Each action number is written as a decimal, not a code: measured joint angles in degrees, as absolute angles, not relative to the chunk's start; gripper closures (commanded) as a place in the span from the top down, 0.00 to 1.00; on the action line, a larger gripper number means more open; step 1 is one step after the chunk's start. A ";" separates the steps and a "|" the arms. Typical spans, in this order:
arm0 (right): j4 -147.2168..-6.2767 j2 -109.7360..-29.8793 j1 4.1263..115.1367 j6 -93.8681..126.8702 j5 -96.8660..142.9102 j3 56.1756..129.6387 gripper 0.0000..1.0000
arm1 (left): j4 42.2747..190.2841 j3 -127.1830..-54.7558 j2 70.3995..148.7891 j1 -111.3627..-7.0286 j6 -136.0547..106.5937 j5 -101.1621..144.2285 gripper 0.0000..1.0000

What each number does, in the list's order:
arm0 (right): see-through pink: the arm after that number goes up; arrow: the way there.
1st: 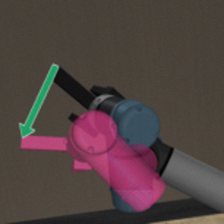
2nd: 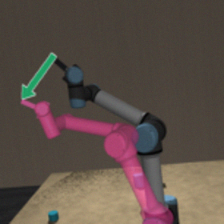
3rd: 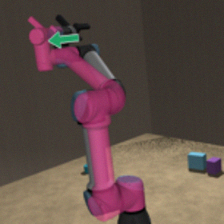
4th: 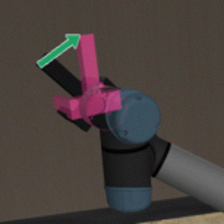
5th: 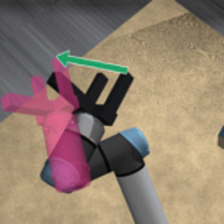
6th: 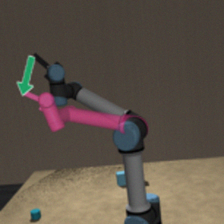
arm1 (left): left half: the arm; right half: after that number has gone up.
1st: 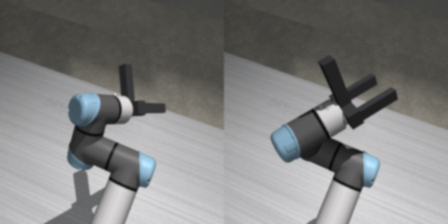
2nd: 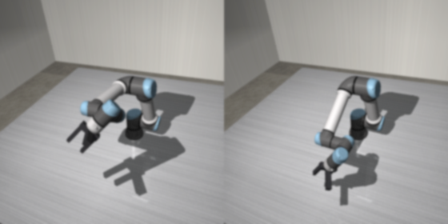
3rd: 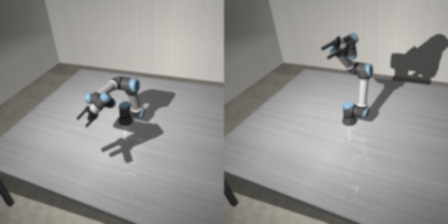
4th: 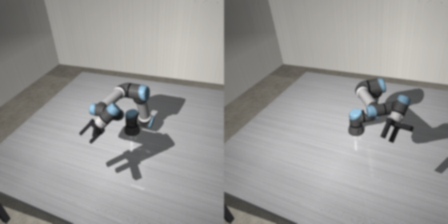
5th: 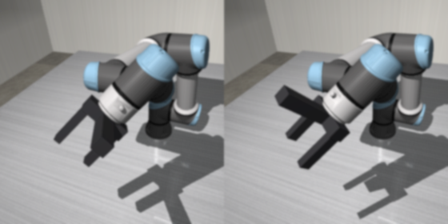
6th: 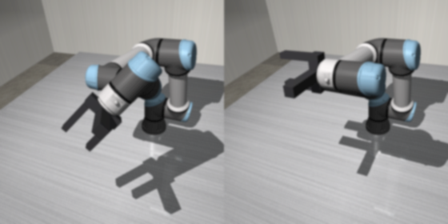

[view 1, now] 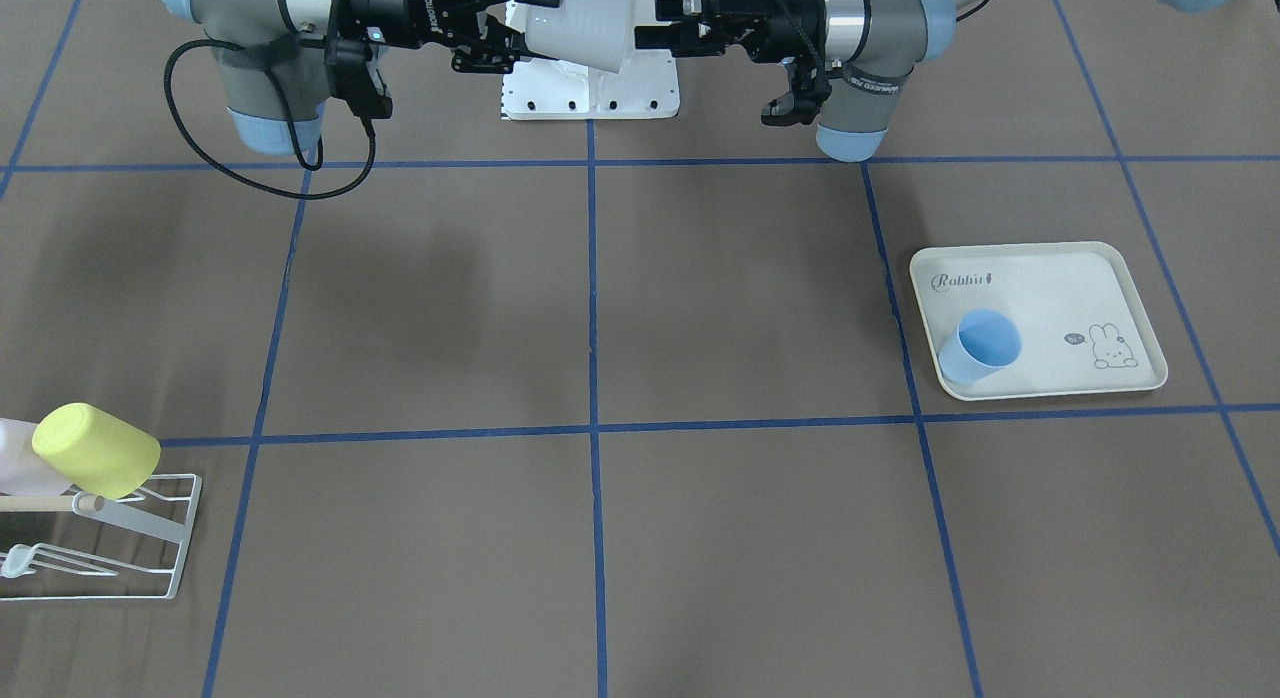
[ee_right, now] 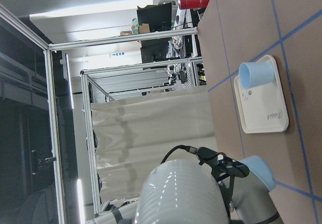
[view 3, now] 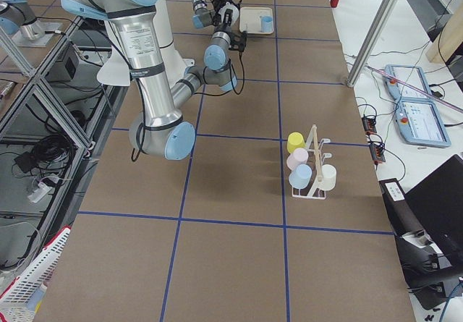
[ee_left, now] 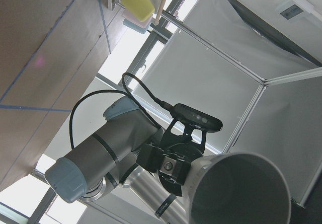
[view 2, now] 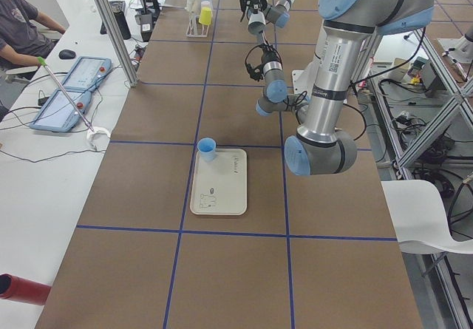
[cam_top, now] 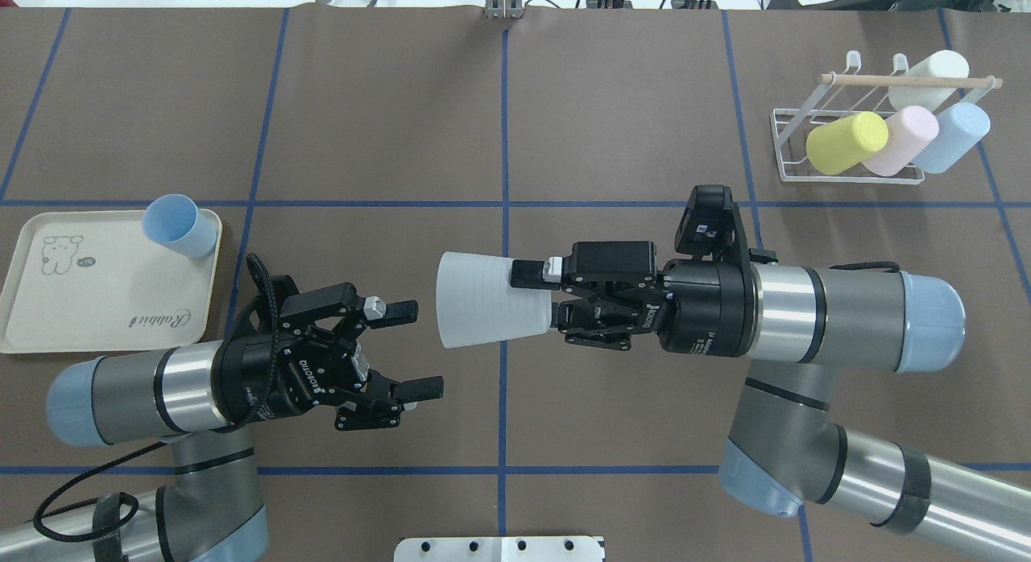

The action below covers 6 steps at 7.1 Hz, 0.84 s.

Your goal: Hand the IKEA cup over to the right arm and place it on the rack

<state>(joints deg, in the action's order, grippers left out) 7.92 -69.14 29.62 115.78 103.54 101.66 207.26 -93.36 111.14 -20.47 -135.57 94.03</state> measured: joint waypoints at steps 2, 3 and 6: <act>6.16 -70.60 34.38 114.24 103.89 101.22 0.24 | 203.94 -93.51 111.30 -22.67 -133.54 94.18 1.00; 3.54 -71.06 36.63 112.21 104.51 101.13 0.24 | 201.43 -93.71 111.52 -23.21 -128.16 94.21 1.00; -9.29 -71.91 42.70 103.80 107.40 101.16 0.24 | 186.04 -97.52 111.61 -28.57 -111.92 94.75 1.00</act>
